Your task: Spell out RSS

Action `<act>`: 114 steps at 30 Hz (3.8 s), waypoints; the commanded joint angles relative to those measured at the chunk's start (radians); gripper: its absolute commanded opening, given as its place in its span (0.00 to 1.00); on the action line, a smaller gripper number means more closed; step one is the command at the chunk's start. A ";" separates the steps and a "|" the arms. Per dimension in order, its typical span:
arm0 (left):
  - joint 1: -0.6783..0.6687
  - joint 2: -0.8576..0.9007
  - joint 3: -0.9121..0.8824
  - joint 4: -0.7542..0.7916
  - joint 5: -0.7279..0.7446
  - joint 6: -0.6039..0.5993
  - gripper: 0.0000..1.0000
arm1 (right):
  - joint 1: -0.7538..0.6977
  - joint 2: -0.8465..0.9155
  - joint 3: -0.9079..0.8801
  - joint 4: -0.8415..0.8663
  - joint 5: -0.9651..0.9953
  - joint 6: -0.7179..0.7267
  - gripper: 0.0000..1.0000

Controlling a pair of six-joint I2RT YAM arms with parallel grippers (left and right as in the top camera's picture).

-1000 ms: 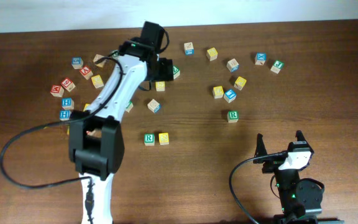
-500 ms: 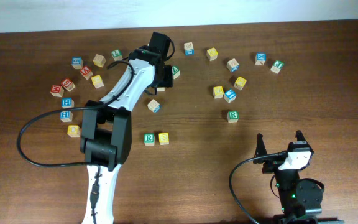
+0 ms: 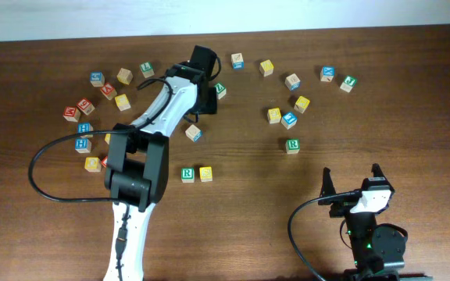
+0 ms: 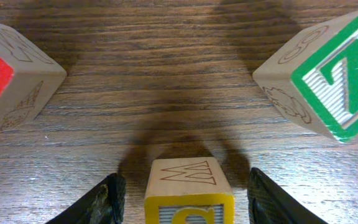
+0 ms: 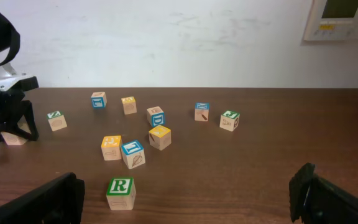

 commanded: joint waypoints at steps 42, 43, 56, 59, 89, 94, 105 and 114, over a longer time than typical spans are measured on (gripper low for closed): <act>0.000 0.016 0.095 -0.088 -0.034 0.001 0.29 | -0.007 -0.006 -0.005 -0.007 0.009 0.005 0.98; 0.000 0.016 0.095 -0.089 -0.034 0.001 0.32 | -0.007 -0.006 -0.005 -0.007 0.009 0.005 0.98; -0.003 0.017 0.091 -0.115 -0.030 0.001 0.38 | -0.007 -0.006 -0.005 -0.007 0.008 0.005 0.98; -0.003 0.017 0.090 -0.116 -0.029 0.001 0.37 | -0.007 -0.006 -0.005 -0.007 0.009 0.005 0.98; -0.003 0.031 0.087 -0.113 -0.015 0.001 0.38 | -0.007 -0.006 -0.005 -0.007 0.008 0.005 0.98; -0.003 0.031 0.087 -0.113 -0.016 0.001 0.26 | -0.007 -0.006 -0.005 -0.007 0.008 0.005 0.98; -0.003 -0.042 0.091 -0.134 -0.014 0.000 0.25 | -0.007 -0.006 -0.005 -0.007 0.009 0.005 0.98; -0.003 -0.296 0.091 -0.377 0.175 0.000 0.23 | -0.007 -0.006 -0.005 -0.007 0.009 0.005 0.98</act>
